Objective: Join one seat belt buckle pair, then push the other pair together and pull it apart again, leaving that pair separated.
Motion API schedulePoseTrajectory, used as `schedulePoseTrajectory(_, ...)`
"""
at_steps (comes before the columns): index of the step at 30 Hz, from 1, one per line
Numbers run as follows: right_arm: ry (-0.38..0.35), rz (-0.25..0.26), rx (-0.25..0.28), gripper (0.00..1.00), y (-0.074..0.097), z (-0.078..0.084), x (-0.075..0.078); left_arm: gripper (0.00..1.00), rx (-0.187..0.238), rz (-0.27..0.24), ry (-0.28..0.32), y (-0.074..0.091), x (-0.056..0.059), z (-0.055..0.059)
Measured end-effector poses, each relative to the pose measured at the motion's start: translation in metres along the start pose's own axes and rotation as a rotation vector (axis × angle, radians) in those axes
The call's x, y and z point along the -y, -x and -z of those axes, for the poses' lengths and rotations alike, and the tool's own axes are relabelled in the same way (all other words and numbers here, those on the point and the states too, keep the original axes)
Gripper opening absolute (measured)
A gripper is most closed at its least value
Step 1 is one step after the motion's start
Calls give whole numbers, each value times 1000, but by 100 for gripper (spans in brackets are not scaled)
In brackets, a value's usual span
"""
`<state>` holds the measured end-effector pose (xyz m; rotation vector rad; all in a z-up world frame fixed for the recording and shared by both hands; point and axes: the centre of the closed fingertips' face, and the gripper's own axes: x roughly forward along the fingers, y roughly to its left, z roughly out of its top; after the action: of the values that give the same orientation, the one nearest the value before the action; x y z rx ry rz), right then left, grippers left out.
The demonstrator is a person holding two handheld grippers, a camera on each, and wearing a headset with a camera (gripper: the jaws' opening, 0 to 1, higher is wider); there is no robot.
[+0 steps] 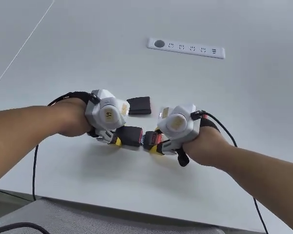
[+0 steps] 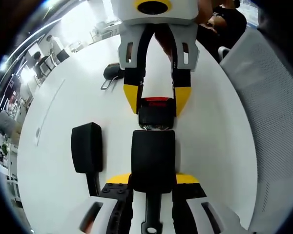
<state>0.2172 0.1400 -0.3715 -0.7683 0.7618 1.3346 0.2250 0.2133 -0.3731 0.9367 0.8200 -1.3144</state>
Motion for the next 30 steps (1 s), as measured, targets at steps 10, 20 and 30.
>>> schedulePoseTrajectory(10,-8,-2,1,33,1,-1,-1,30,-12,6,11,1,0,-2)
schedulePoseTrajectory(20,-25,2,8,33,1,-1,0,31,-27,15,10,0,0,-2)
schedulePoseTrajectory(30,-33,7,-4,34,1,-2,1,32,-58,2,8,0,0,-2)
